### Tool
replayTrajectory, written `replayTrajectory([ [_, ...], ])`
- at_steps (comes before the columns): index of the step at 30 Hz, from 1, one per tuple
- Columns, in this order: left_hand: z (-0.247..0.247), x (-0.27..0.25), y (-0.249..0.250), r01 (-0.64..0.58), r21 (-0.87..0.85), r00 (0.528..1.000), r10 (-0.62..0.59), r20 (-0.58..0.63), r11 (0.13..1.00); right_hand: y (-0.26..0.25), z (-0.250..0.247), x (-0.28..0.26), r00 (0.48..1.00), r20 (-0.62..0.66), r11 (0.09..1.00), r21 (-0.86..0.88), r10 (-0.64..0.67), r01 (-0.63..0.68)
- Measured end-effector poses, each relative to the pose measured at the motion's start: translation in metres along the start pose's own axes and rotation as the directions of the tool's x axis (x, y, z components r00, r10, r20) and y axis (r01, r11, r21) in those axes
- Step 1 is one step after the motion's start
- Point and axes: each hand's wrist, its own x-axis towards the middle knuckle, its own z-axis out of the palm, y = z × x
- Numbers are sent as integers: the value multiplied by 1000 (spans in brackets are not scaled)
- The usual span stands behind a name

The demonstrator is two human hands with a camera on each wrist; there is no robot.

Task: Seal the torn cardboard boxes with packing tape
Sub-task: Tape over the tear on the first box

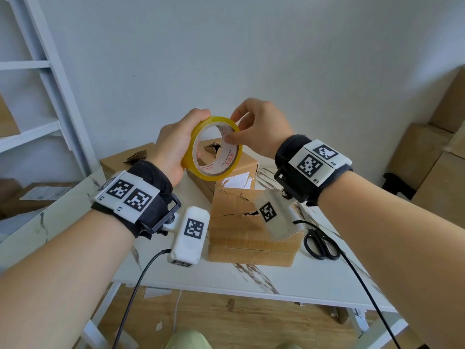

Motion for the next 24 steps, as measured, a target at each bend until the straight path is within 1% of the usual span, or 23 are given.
replayTrajectory([
  [2, 0, -1, -1, -7, 6, 1000, 7, -11, 1000, 0, -1, 1, 1000, 24, 1000, -12, 2, -2],
  [5, -1, 0, -3, -7, -5, 1000, 7, -15, 1000, 1, 0, 1, 1000, 25, 1000, -4, 6, -6],
  [12, -5, 1, -4, 0, -46, 1000, 1, 29, 999, 1, -4, -2, 996, 91, 1000, 13, -17, 16],
  [16, -3, 0, -3, -27, -23, 1000, 26, -2, 999, 0, -3, -2, 997, 56, 998, 36, -47, 45],
  [19, -3, 1, -4, -43, -7, 999, 43, -20, 999, -1, -2, -1, 996, 82, 999, -15, -36, 37],
  [21, -2, 0, -4, -53, 1, 998, 53, -30, 999, 0, -3, -2, 996, 73, 998, -52, -41, 45],
  [24, -1, 0, -4, -54, 0, 998, 54, -34, 999, 2, -3, -2, 997, 54, 997, -58, -47, 50],
])
